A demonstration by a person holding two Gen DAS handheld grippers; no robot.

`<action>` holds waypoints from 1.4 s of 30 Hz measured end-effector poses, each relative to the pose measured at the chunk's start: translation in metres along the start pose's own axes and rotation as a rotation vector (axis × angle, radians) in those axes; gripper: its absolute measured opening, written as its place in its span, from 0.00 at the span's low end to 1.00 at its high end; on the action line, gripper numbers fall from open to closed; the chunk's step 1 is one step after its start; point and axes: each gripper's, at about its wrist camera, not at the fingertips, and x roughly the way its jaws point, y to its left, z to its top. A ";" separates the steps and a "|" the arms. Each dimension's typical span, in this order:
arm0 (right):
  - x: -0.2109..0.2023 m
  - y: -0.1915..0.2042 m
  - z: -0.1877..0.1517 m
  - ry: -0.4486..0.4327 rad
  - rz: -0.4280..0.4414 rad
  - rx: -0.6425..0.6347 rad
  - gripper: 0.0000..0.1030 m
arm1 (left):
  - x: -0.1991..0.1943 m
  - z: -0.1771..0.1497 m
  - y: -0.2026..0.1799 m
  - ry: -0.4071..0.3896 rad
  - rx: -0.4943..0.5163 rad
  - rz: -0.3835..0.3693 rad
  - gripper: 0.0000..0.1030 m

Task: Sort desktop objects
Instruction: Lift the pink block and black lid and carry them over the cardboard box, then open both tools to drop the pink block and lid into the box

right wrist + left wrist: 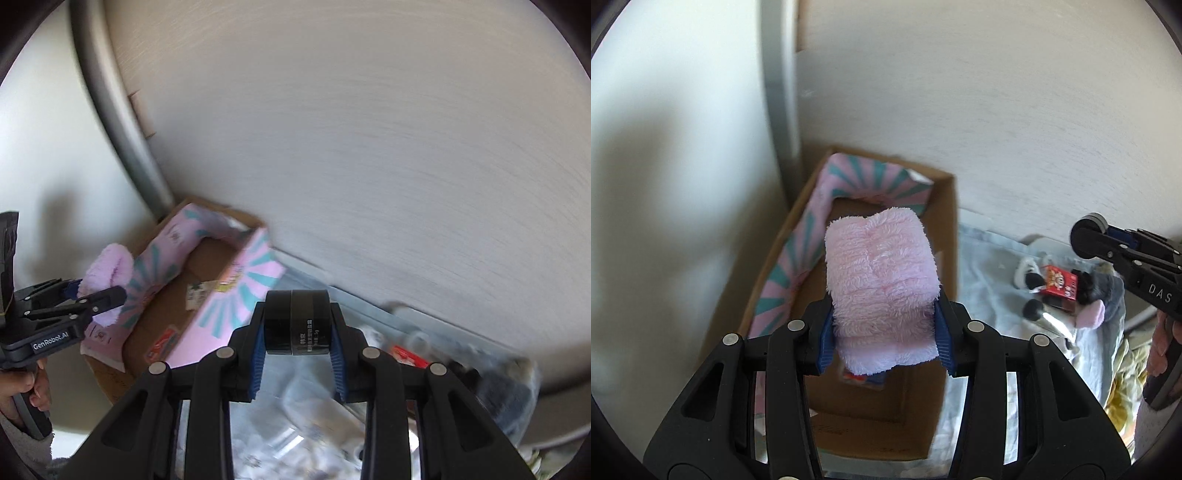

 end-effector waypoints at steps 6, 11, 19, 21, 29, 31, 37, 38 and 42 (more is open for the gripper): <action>0.039 0.050 0.020 0.067 0.059 -0.152 0.27 | 0.011 -0.011 0.023 0.031 -0.053 0.017 0.39; 0.072 0.090 0.034 0.118 0.102 -0.265 0.27 | 0.021 -0.016 0.029 0.051 -0.068 0.032 0.39; 0.118 0.124 0.038 0.205 0.189 -0.327 0.27 | 0.031 -0.024 0.041 0.080 -0.091 0.054 0.39; 0.127 0.127 0.038 0.220 0.193 -0.336 0.27 | 0.035 -0.027 0.043 0.091 -0.102 0.050 0.39; 0.152 0.136 0.036 0.279 0.211 -0.365 0.27 | 0.050 -0.027 0.044 0.115 -0.116 0.042 0.39; 0.156 0.137 0.036 0.285 0.219 -0.365 0.27 | 0.054 -0.026 0.043 0.134 -0.108 0.023 0.41; 0.168 0.137 0.041 0.322 0.247 -0.343 0.48 | 0.063 -0.027 0.037 0.181 -0.092 0.042 1.00; 0.170 0.136 0.042 0.325 0.244 -0.332 0.71 | 0.062 -0.028 0.037 0.179 -0.092 0.027 1.00; 0.167 0.135 0.047 0.294 0.232 -0.308 1.00 | 0.059 -0.026 0.034 0.168 -0.066 0.018 1.00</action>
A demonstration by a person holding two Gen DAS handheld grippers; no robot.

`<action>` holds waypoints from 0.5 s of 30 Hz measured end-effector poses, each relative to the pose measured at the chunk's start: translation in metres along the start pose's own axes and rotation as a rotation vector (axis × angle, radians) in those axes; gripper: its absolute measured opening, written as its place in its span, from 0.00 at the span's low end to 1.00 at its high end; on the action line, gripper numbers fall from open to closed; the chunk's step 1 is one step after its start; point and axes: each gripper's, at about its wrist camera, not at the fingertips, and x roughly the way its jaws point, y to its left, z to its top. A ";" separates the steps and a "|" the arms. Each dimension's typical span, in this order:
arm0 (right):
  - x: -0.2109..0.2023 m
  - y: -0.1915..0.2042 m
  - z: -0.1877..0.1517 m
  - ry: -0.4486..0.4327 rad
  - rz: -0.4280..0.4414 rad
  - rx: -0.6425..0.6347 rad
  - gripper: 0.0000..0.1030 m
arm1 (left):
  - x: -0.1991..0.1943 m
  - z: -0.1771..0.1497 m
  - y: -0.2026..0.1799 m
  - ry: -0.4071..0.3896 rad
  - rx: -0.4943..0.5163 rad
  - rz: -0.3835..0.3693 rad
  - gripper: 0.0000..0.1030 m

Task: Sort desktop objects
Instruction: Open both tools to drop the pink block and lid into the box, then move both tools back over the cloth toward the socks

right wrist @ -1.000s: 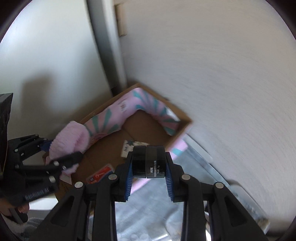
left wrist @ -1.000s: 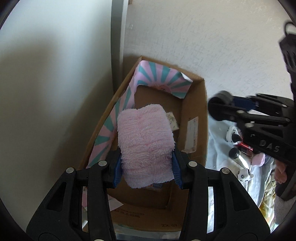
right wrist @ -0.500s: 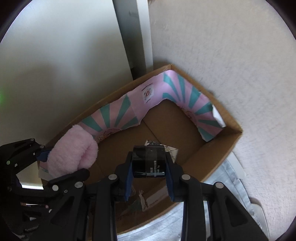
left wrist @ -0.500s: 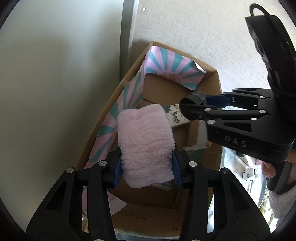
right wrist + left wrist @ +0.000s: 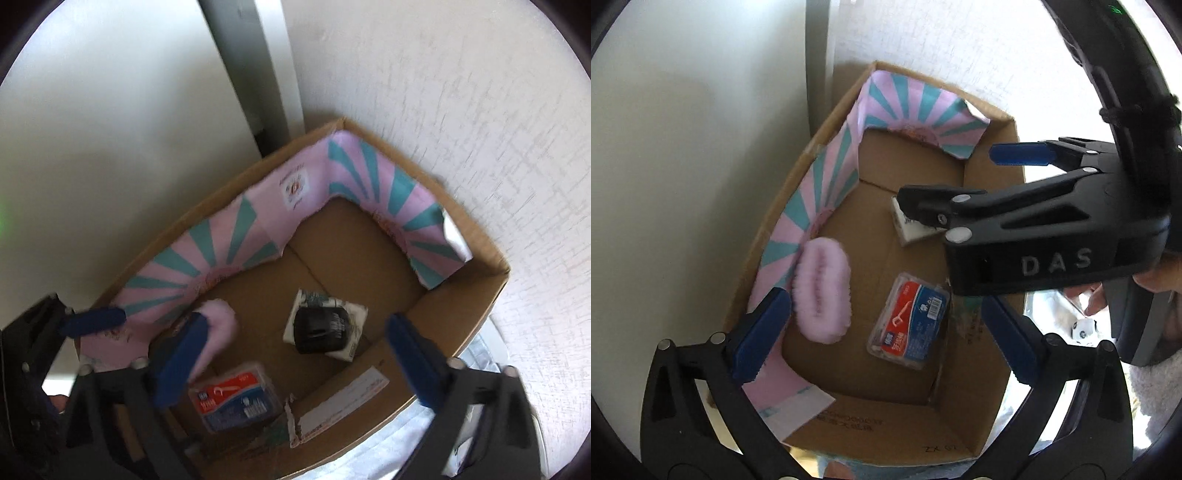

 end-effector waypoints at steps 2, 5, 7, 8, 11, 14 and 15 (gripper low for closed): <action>-0.003 -0.001 0.002 -0.010 -0.020 0.011 1.00 | -0.007 0.000 -0.001 -0.034 0.016 0.012 1.00; -0.009 -0.004 0.002 -0.030 -0.050 0.036 1.00 | -0.013 0.002 0.000 -0.053 0.018 0.004 1.00; -0.013 -0.005 0.002 -0.042 -0.054 0.057 1.00 | -0.016 0.002 0.003 -0.057 0.010 -0.001 1.00; -0.015 -0.006 0.001 -0.043 -0.054 0.065 1.00 | -0.017 0.002 0.005 -0.057 0.006 0.001 1.00; -0.020 -0.004 0.000 -0.052 -0.067 0.067 1.00 | -0.022 -0.001 0.008 -0.059 0.003 0.008 1.00; -0.027 -0.001 -0.005 -0.064 -0.079 0.067 1.00 | -0.027 -0.005 0.009 -0.066 0.000 0.008 1.00; -0.030 -0.001 -0.007 -0.071 -0.081 0.070 1.00 | -0.030 -0.006 0.009 -0.072 0.000 0.006 1.00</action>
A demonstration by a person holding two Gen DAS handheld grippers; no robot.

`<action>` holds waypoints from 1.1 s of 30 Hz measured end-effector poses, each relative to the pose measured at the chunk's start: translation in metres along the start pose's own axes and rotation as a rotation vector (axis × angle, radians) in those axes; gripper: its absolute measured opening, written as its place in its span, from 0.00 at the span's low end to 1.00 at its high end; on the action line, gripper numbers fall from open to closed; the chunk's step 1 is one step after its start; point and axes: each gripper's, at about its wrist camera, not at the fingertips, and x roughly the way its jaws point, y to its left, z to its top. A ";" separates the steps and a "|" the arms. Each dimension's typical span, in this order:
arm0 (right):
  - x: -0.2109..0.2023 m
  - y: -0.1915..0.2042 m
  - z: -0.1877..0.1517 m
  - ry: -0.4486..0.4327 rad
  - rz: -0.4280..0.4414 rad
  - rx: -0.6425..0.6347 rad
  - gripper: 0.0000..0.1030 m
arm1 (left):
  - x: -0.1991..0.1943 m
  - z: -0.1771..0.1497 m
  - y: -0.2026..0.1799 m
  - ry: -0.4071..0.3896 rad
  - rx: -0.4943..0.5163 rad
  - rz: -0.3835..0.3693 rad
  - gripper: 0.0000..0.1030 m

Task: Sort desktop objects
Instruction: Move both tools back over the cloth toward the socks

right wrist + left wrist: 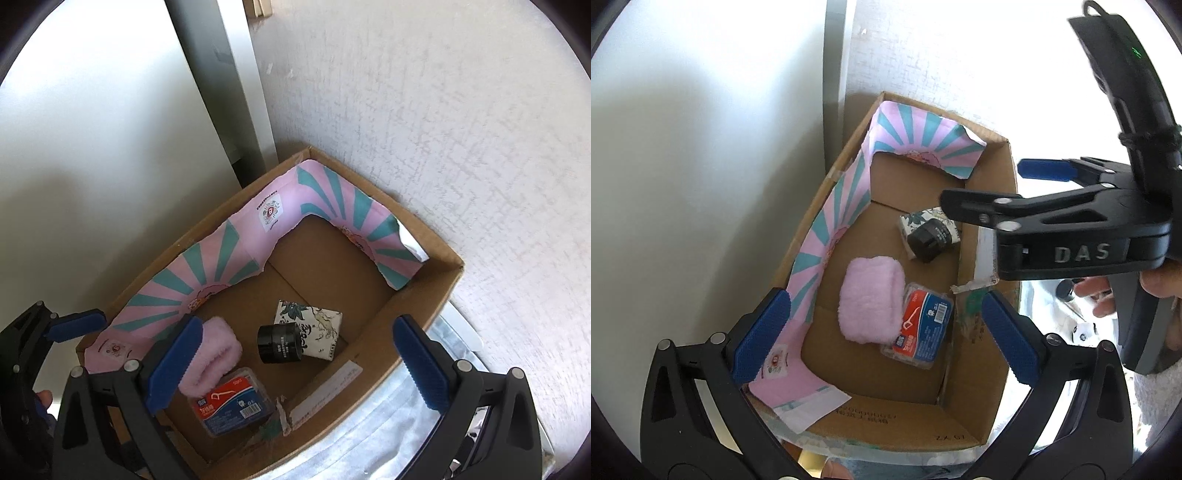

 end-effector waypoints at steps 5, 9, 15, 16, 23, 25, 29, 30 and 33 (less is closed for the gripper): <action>-0.022 -0.005 -0.012 -0.046 -0.018 0.053 1.00 | -0.012 0.000 -0.007 -0.022 0.008 -0.063 1.00; -0.049 -0.017 -0.028 -0.096 -0.052 0.116 1.00 | -0.017 0.000 -0.025 -0.064 0.049 -0.072 1.00; -0.084 -0.055 -0.061 -0.129 -0.081 0.262 1.00 | -0.019 0.002 -0.070 -0.065 0.141 -0.159 1.00; -0.092 -0.065 -0.069 -0.135 -0.083 0.296 1.00 | -0.019 0.001 -0.077 -0.068 0.156 -0.172 1.00; -0.139 -0.122 -0.131 -0.163 -0.158 0.479 1.00 | -0.015 0.000 -0.123 -0.035 0.232 -0.261 1.00; -0.154 -0.138 -0.150 -0.159 -0.174 0.534 1.00 | -0.013 -0.001 -0.136 -0.025 0.259 -0.269 1.00; -0.178 -0.159 -0.184 -0.162 -0.261 0.611 1.00 | -0.006 -0.002 -0.164 0.014 0.331 -0.269 1.00; -0.182 -0.164 -0.192 -0.163 -0.284 0.625 1.00 | -0.005 -0.002 -0.169 0.022 0.347 -0.270 1.00; -0.196 -0.177 -0.219 -0.177 -0.289 0.689 1.00 | 0.000 -0.003 -0.186 0.034 0.382 -0.283 1.00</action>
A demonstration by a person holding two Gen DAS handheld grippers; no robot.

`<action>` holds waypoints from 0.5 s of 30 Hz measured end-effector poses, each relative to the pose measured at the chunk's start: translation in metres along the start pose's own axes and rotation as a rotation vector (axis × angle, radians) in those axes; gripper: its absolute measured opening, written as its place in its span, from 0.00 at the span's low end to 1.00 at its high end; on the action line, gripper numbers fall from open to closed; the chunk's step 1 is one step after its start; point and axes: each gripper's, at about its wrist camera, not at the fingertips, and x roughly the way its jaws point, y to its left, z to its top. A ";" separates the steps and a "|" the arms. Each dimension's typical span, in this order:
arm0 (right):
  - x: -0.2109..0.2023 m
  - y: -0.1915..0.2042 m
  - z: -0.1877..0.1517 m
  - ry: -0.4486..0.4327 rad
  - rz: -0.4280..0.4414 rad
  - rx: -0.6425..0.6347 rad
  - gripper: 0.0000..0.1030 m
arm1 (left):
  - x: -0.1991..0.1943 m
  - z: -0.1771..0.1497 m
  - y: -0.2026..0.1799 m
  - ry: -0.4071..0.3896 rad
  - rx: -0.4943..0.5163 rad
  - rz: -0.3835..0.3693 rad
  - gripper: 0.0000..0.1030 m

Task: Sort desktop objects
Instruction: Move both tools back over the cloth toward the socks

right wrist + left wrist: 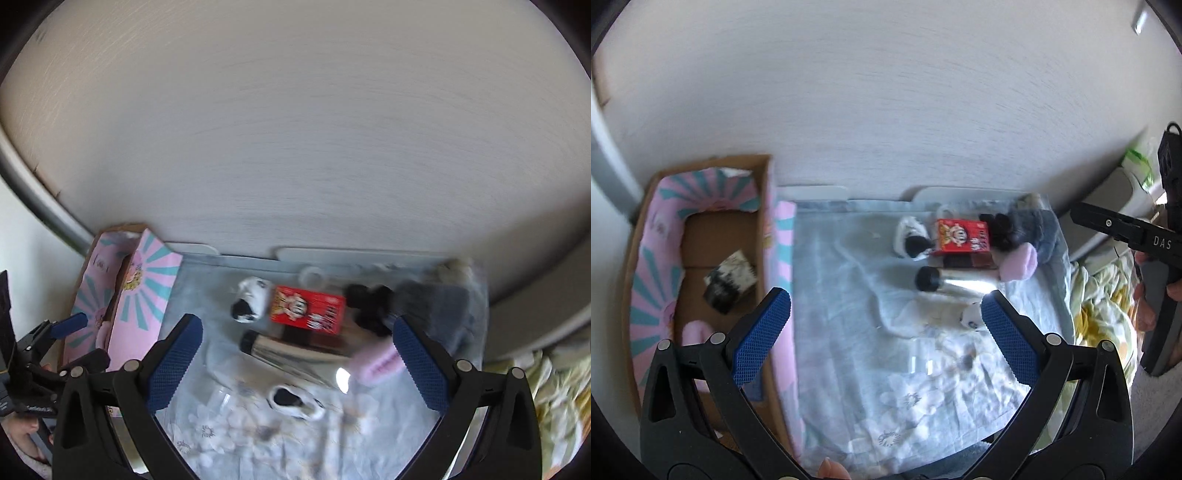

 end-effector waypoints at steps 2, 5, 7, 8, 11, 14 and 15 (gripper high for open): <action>-0.003 -0.018 -0.008 -0.005 -0.005 0.055 1.00 | 0.007 0.002 -0.006 0.013 0.004 -0.006 1.00; -0.011 -0.043 -0.021 -0.018 -0.034 0.154 1.00 | 0.018 0.007 -0.014 0.030 0.015 -0.015 1.00; -0.012 -0.060 -0.031 -0.007 -0.031 0.204 1.00 | 0.027 0.010 -0.020 0.036 0.028 -0.009 1.00; -0.010 -0.062 -0.034 -0.001 -0.034 0.214 1.00 | 0.032 0.012 -0.023 0.045 0.034 -0.009 1.00; -0.005 -0.077 -0.045 0.017 -0.040 0.248 1.00 | 0.048 0.019 -0.031 0.069 0.046 0.000 1.00; -0.001 -0.089 -0.054 0.037 -0.027 0.274 1.00 | 0.059 0.024 -0.036 0.079 0.067 0.021 1.00; 0.002 -0.093 -0.057 0.048 -0.032 0.280 1.00 | 0.065 0.026 -0.039 0.085 0.081 0.022 1.00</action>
